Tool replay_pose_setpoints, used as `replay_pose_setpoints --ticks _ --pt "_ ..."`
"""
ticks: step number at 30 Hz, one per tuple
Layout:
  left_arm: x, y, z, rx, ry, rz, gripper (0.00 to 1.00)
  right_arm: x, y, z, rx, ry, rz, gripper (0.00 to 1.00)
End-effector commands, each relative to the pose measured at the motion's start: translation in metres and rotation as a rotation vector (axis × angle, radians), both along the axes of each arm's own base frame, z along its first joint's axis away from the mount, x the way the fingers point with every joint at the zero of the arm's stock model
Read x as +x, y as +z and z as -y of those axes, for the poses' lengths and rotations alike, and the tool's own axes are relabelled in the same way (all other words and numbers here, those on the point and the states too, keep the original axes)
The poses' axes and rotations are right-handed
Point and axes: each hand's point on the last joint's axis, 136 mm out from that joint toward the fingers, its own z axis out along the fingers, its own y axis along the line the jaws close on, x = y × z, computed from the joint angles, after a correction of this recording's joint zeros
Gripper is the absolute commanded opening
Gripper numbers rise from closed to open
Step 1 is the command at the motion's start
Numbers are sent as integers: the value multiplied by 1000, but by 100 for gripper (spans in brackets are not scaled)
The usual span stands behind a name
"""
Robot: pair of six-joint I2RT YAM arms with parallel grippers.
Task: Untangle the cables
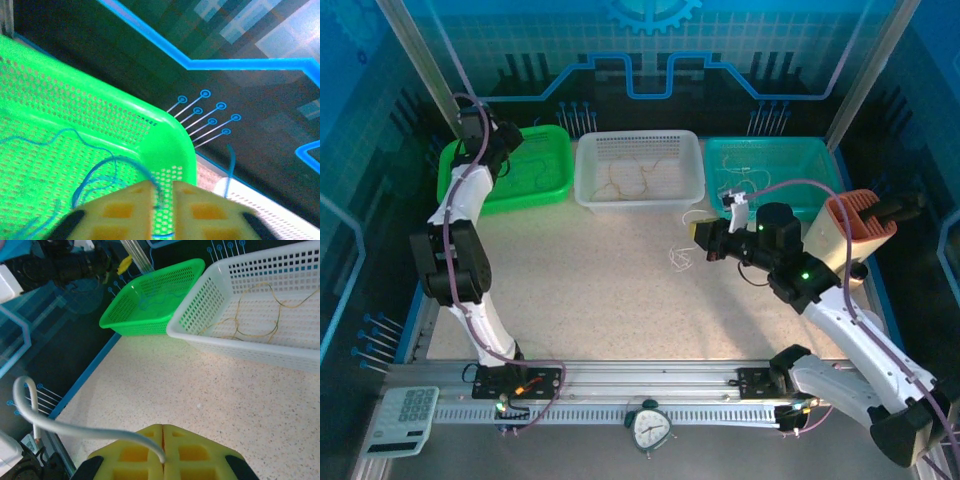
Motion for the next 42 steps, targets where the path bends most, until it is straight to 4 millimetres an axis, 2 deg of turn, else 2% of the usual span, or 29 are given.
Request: replay_pose_setpoints --ticks 1,3,6,9,13,16,18,22,24,26,28,30,33,37,42 --pt "1 11 5 18 -47 16 43 -3 26 5 1 -12 57 0" --pt "-1 15 8 23 -64 22 58 -4 33 6 0 -11 68 0" --pt "-6 35 13 31 -93 61 72 -2 44 7 -4 -16 92 0" --pt "-13 63 22 10 -124 119 81 3 54 5 -8 -15 114 0" --pt "-28 107 45 -105 -176 232 86 11 66 1 -14 -14 131 0" --pt "-48 139 78 -194 -252 307 89 20 73 -3 -21 -18 140 0" --pt "-67 157 109 -225 -321 335 90 27 78 -4 -26 -29 148 0" --pt "-114 171 167 -305 -458 367 93 38 87 -4 -40 -58 165 0" --pt "-143 166 195 -336 -520 376 94 45 88 -2 -46 -83 169 0" --pt "-167 154 215 -344 -564 365 94 51 90 -1 -48 -102 168 0" --pt "-192 140 228 -325 -585 364 94 57 91 0 -49 -112 168 0" --pt "-214 117 239 -307 -597 336 95 64 93 0 -51 -123 172 0" --pt "-238 87 256 -290 -647 293 97 77 93 5 -58 -161 166 0" --pt "-258 55 273 -252 -713 227 99 100 93 22 -72 -243 148 0" --pt "-263 45 272 -202 -715 200 99 130 94 55 -53 -360 119 0"
